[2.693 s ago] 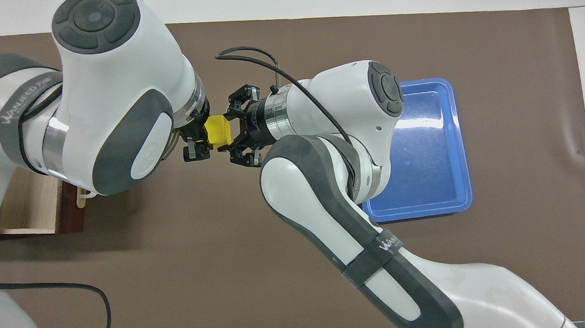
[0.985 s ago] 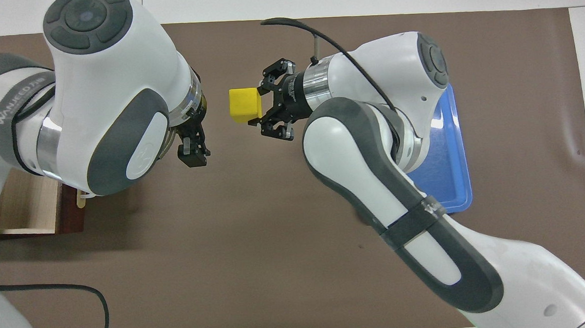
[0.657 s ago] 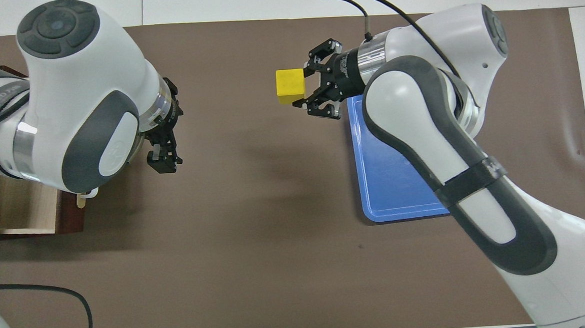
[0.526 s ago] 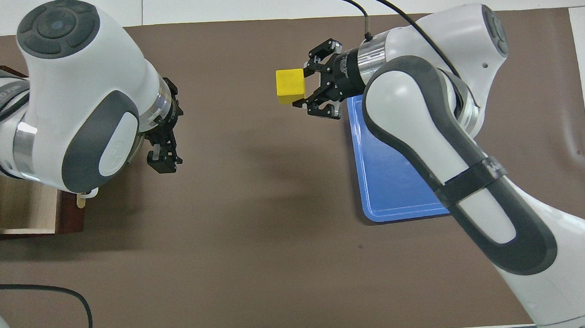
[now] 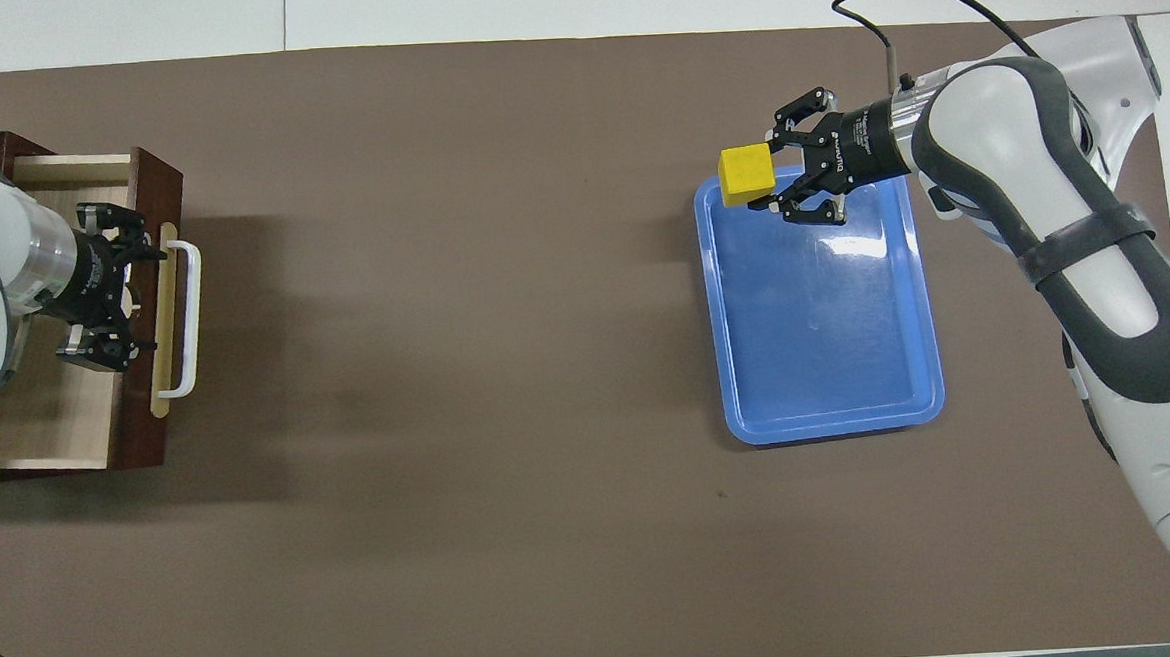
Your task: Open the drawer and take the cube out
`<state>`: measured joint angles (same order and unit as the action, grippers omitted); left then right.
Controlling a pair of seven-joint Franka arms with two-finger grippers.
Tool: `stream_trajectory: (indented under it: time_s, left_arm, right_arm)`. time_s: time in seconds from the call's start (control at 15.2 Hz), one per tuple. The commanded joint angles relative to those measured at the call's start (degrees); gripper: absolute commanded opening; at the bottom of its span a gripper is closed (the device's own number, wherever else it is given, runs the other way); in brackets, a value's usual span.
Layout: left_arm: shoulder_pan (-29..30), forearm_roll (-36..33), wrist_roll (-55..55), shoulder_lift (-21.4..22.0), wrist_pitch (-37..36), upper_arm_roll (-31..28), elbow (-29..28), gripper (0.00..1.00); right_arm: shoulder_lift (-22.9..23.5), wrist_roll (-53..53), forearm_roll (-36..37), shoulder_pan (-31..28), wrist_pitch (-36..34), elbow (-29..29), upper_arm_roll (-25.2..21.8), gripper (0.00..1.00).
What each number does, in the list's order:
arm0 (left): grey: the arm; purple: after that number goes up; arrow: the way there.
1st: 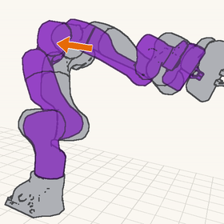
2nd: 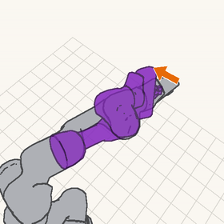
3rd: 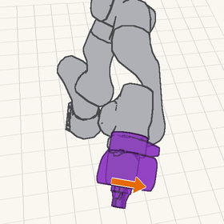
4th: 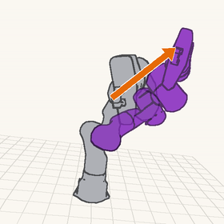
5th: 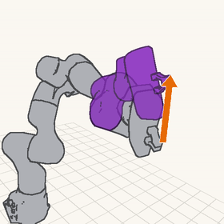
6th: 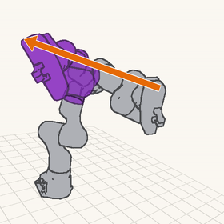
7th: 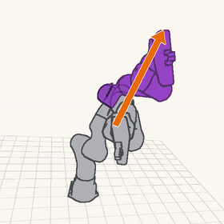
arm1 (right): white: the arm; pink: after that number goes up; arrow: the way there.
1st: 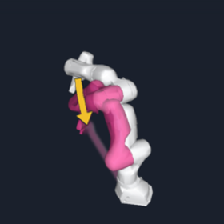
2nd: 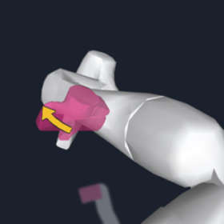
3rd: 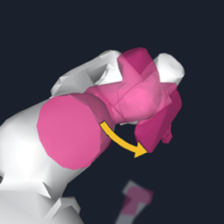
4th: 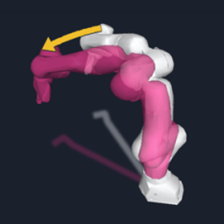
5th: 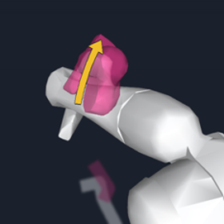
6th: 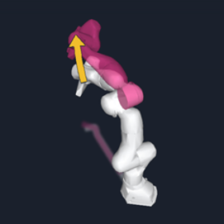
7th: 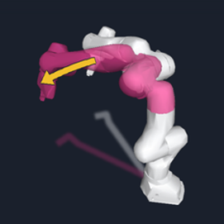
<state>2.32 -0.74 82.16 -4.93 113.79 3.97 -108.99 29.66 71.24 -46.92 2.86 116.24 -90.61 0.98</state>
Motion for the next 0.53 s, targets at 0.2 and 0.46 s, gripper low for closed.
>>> stream_trajectory:
  time_s: [0.2, 0.46]
  left_arm:
    - [5.33, -3.11, -8.07, 2.73, 3.11, 0.42, -3.87, 1.0]
    - [6.38, -5.93, -9.12, 2.38, 3.11, 0.42, -2.99, 1.0]
  right_arm:
    - [-0.31, -7.25, -0.63, -1.28, 3.2, -6.68, 0.25, 0.0]
    - [-0.66, -9.62, -0.63, -1.1, 5.49, -9.76, 0.25, 0.0]
